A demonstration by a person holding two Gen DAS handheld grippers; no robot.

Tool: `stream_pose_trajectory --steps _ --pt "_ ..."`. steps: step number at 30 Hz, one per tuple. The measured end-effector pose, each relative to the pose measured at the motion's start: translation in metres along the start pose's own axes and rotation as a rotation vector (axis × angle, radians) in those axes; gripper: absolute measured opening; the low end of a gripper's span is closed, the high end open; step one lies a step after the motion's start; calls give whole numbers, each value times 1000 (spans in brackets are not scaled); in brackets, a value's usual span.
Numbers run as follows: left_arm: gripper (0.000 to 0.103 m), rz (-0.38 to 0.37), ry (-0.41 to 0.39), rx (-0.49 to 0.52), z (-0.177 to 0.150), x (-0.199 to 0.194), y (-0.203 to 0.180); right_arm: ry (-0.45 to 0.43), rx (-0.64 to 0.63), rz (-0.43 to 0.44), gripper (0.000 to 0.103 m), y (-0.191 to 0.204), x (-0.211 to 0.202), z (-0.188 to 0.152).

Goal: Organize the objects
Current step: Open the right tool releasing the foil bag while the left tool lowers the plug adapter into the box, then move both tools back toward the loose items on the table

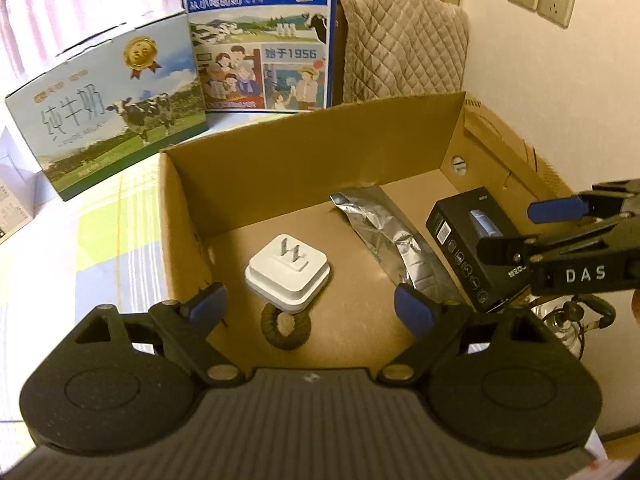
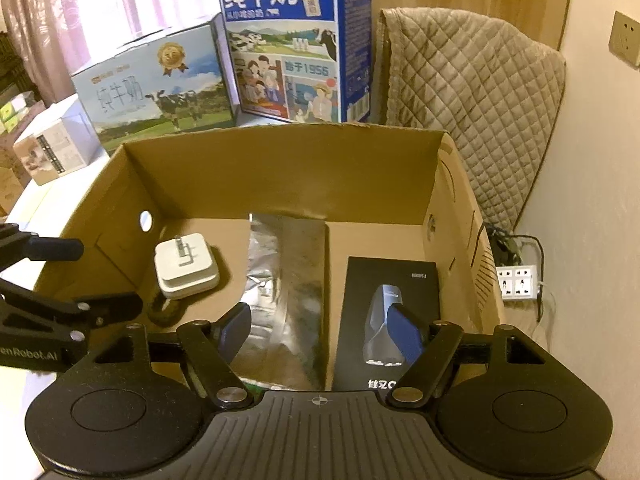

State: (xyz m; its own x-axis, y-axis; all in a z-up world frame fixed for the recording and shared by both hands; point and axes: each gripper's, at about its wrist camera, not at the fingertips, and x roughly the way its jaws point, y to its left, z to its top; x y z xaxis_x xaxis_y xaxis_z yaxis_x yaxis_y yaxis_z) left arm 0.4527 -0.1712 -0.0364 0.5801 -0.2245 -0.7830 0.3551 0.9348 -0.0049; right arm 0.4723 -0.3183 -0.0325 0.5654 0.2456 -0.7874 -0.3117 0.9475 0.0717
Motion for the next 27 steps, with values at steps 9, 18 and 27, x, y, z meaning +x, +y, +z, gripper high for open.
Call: stream_pose_trajectory --steps 9,18,27 --pt "89 22 -27 -36 -9 -32 7 -29 7 26 72 11 -24 -7" --pt "89 28 -55 -63 -23 -61 11 -59 2 39 72 28 -50 -14" --pt "89 31 -69 -73 -43 -85 19 -70 -12 38 72 52 -72 -28"
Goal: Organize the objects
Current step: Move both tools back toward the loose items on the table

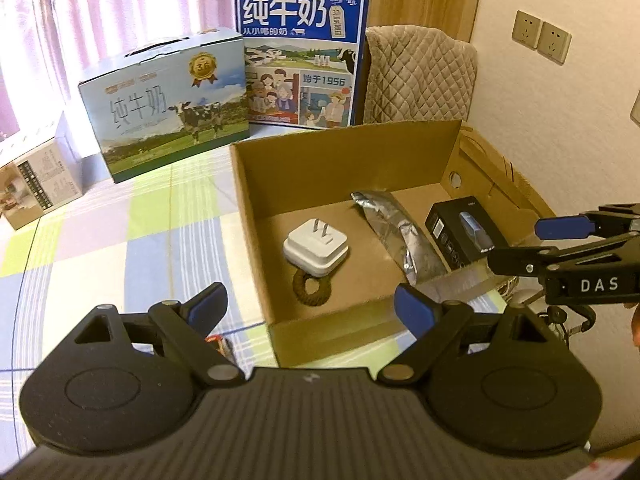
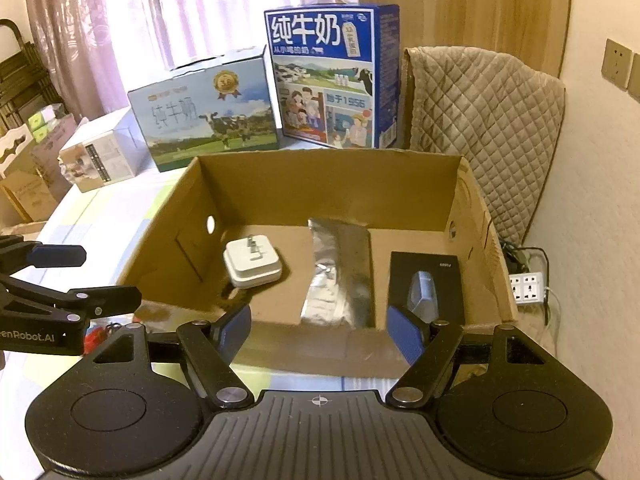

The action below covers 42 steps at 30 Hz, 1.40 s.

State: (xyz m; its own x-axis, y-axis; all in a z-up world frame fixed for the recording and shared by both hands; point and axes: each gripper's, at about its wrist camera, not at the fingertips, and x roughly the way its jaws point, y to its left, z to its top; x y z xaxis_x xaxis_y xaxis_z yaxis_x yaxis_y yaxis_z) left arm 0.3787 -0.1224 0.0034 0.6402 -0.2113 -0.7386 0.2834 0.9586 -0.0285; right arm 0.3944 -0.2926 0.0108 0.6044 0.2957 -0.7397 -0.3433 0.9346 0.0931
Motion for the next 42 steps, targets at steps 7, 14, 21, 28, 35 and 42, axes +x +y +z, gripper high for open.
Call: stream_pose_trajectory --steps 7,14,21,28,35,42 --pt "89 1 8 -13 -22 -21 16 11 -4 17 72 26 -9 -13" --pt "89 5 13 -39 -42 -39 42 32 -16 43 72 57 -8 -26" --pt "89 22 17 -73 -62 -54 71 51 -3 104 72 88 -2 -43" --pt "89 61 41 -121 -86 -67 104 96 -8 147 72 119 10 -59" --pt "89 110 61 -172 -110 -80 138 120 -16 185 72 144 19 -69" --pt "89 150 78 -220 -131 -89 166 131 -27 219 72 167 31 -75"
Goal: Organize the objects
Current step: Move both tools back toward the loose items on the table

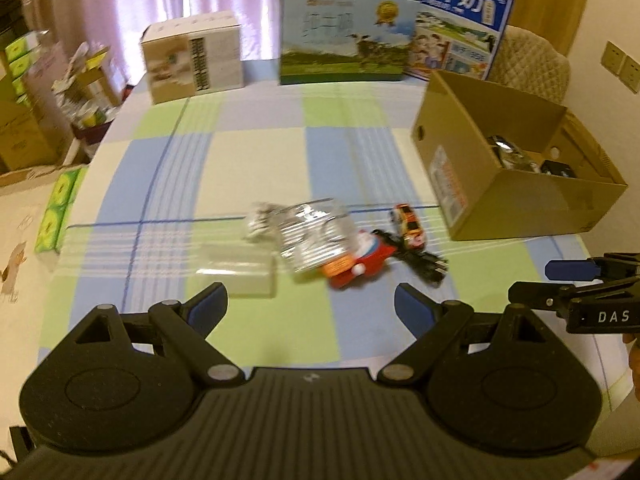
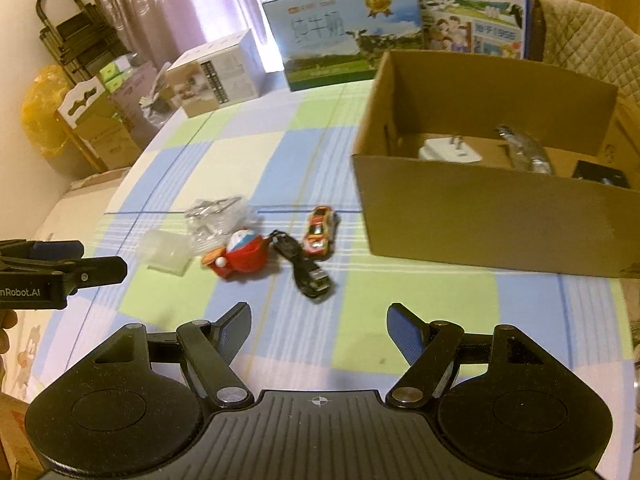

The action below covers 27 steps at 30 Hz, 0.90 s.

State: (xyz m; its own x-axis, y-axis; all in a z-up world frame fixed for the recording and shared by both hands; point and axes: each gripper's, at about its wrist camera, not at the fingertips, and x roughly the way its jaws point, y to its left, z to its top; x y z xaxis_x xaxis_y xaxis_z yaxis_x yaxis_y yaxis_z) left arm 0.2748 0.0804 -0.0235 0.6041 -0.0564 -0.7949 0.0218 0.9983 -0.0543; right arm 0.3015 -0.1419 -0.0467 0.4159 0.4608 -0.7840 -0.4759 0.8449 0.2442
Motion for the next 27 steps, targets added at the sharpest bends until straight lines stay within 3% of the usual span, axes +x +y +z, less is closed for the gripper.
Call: stream_pose_trajectory --steps 12,27 --pt "89 25 9 -33 -12 10 38 12 -15 2 72 20 28 -2" --pt "89 33 81 24 -1 83 54 41 45 -54 72 6 51 5"
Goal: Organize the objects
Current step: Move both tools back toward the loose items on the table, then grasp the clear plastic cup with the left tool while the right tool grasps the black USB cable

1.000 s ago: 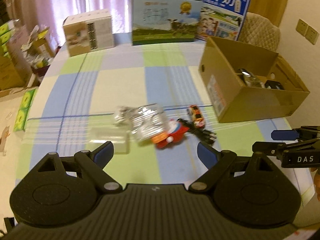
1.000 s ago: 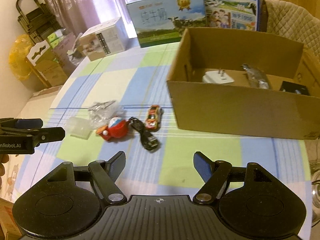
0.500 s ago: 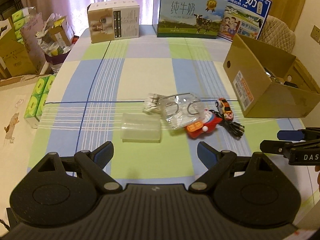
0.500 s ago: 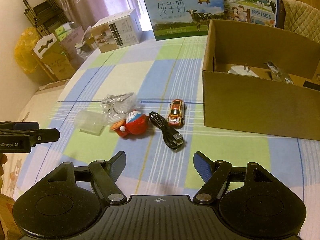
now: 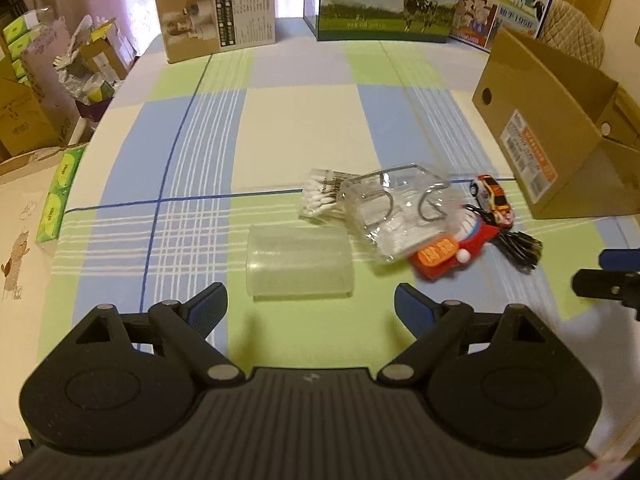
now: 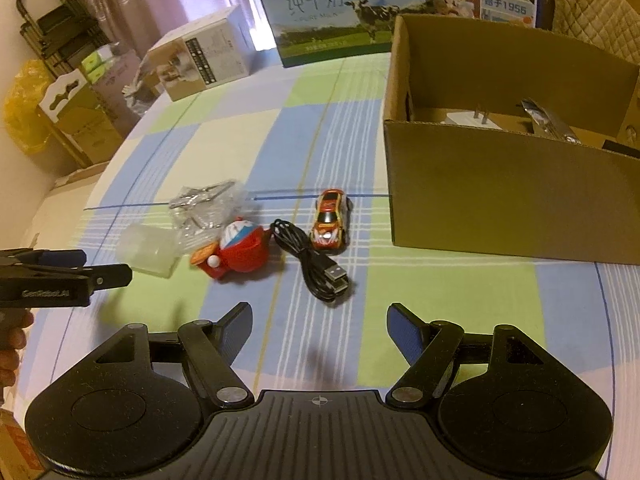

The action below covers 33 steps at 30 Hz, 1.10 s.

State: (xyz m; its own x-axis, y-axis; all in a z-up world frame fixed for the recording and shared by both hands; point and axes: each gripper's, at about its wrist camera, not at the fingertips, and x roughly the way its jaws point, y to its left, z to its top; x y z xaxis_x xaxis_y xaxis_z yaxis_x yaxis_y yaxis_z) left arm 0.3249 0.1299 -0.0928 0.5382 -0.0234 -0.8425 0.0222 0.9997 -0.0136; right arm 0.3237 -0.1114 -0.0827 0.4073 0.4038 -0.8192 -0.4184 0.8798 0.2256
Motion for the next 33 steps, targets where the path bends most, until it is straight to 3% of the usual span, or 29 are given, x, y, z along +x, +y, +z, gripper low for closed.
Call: stream_pose_trajectory --steps 14,23,26,28,33 --pt "87 12 50 65 21 50 7 25 -3 -27 72 -4 18 12" --pt "70 2 58 63 24 59 10 13 -109 -3 71 9 35 20" --pt "69 5 54 60 21 56 12 -2 -157 16 58 14 43 22" --pt "69 12 53 53 18 53 13 -3 -182 23 44 16 49 24" --pt "69 13 57 30 10 46 18 -11 -274 6 37 23 65 25"
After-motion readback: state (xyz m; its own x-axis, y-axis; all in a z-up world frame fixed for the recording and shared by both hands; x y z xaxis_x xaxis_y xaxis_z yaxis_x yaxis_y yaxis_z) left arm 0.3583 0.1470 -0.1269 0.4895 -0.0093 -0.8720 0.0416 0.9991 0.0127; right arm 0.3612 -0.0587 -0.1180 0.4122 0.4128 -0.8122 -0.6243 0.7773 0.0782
